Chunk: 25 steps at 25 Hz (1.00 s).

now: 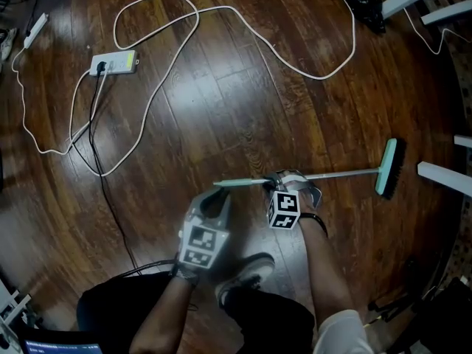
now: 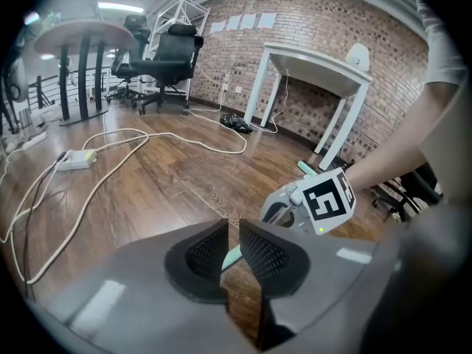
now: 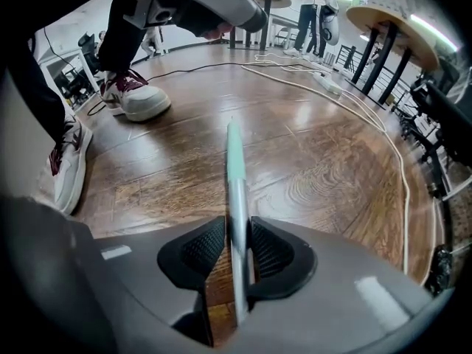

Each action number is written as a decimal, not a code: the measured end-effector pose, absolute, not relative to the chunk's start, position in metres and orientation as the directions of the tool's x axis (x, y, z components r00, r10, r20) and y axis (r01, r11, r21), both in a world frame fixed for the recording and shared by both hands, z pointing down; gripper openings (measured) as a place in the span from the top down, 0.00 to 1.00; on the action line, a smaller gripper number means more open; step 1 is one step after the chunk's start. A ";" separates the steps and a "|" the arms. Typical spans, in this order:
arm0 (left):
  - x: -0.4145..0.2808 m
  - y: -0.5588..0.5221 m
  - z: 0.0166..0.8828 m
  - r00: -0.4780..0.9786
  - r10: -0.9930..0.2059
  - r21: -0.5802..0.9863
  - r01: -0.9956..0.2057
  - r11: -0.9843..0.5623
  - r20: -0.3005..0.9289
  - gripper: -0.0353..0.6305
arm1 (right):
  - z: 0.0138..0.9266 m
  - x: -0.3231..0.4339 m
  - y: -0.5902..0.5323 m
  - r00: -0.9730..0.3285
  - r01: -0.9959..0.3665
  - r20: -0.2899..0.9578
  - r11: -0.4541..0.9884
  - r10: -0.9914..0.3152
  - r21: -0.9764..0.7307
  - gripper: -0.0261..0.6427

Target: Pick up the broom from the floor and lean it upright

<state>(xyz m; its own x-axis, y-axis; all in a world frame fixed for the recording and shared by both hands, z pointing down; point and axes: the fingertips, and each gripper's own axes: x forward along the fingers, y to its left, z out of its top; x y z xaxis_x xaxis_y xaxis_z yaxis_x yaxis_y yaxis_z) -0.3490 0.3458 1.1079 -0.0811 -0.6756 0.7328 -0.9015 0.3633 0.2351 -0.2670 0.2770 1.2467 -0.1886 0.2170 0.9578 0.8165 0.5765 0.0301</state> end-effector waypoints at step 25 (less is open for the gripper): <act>-0.363 0.330 0.982 -0.083 -0.707 0.165 -0.947 0.275 0.702 0.91 | 1.108 -0.273 0.246 -0.373 0.692 0.912 0.706 0.168 0.153 0.82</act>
<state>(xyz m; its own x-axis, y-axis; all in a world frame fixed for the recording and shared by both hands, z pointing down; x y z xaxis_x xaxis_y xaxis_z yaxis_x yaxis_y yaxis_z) -0.3629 0.3298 0.9816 -0.0830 -0.7072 0.7021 -0.9474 0.2745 0.1645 -0.2733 0.2458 1.1076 -0.3735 0.1679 0.9123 0.6915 0.7059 0.1532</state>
